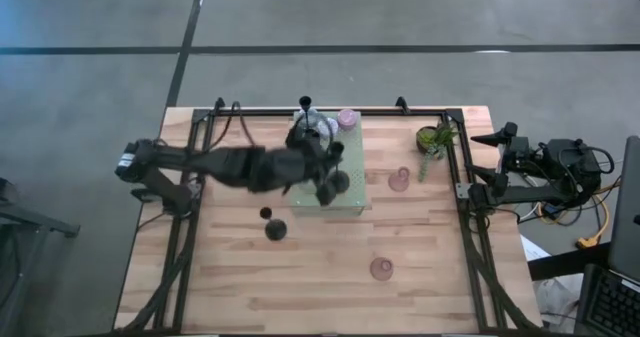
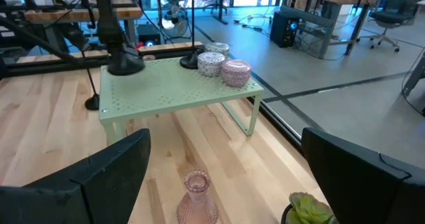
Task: Pick & Place candle stick holders
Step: Put the bottom black candle holder on the shelf
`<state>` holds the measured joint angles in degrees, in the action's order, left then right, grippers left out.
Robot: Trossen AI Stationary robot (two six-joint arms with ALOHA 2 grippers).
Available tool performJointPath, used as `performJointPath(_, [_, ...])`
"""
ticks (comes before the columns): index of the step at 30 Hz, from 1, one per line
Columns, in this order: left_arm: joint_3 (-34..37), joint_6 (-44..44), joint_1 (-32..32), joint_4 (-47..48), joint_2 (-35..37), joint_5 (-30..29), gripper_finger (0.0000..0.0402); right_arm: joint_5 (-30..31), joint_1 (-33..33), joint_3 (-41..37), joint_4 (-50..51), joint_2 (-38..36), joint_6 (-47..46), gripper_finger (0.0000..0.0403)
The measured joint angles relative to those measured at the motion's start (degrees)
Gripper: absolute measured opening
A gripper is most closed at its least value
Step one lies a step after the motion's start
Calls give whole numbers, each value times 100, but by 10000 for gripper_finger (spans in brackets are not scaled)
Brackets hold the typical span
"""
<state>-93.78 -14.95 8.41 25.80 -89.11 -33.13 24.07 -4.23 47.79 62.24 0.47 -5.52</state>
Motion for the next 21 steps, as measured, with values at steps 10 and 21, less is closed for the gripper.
performJointPath(10, [102,-4,-945,135,-40,668,16,0,0,-2,2,0,0,384])
performJointPath(21, [305,79,-1233,-90,-130,476,16,0,0,-2,2,-1,0,384])
